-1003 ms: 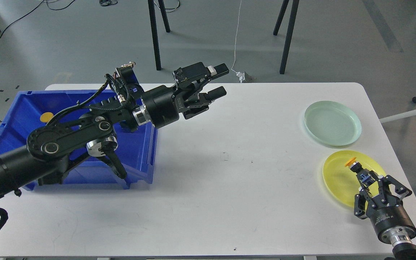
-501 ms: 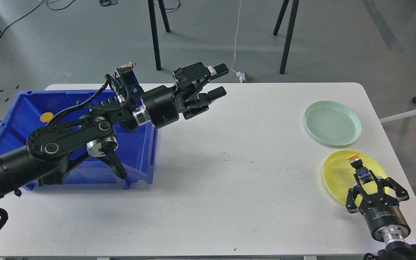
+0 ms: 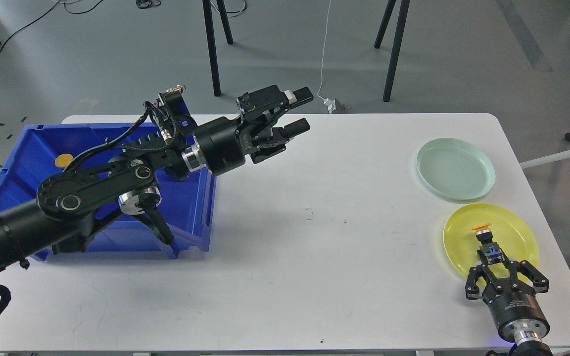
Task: Pass button and place on color plate
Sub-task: 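Lower the yellow button onto the yellow plate and open the right gripper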
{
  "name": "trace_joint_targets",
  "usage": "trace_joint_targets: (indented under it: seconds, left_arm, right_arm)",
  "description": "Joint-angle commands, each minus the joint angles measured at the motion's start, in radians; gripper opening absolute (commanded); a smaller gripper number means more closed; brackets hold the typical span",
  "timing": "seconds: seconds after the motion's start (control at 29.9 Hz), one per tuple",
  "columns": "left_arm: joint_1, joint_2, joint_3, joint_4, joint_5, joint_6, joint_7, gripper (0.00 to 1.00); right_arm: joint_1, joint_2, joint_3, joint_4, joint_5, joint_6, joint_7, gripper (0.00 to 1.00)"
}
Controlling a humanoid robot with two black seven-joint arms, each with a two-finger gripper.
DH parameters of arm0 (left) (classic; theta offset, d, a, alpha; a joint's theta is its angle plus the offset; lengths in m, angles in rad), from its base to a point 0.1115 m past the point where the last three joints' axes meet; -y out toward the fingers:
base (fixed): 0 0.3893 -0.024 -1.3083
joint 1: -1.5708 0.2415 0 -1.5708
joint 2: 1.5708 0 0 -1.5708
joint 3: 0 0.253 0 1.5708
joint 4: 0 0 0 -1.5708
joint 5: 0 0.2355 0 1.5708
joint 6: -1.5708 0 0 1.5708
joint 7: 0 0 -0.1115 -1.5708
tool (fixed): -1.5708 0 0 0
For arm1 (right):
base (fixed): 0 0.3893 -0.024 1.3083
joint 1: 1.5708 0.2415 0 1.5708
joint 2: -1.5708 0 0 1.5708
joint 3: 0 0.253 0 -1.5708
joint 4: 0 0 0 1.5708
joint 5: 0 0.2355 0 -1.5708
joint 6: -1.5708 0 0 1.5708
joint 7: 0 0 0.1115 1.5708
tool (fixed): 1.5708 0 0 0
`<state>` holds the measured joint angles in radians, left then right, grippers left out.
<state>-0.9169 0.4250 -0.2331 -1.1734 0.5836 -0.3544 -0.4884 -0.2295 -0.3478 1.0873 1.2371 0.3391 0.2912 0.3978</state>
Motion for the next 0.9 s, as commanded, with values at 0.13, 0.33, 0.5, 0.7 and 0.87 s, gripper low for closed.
trace_joint_targets:
  seconds: [0.13,0.33,0.5,0.7,0.87]
  left_arm:
    - [0.000,0.000,0.000,0.000,-0.001,0.000,0.000,0.80]
    - [0.000,0.000,0.000,0.000,0.001,0.000,0.000,0.80]
    - [0.000,0.000,0.000,0.000,-0.001,0.000,0.000,0.80]
    - [0.000,0.000,0.000,0.000,-0.001,0.000,0.000,0.80]
    - [-0.002,0.000,0.000,-0.006,0.001,0.003,0.000,0.80]
  right_arm:
    - [-0.001,0.003,0.006,0.001,0.008,0.008,0.000,0.31]
    - [-0.001,0.010,0.013,0.005,0.012,0.032,0.000,0.41]
    - [-0.002,0.012,0.016,0.007,0.018,0.051,0.001,0.53]
    - [-0.002,0.012,0.016,0.012,0.034,0.062,0.001,0.66]
    - [0.002,0.020,0.029,0.027,0.038,0.121,0.003,0.89]
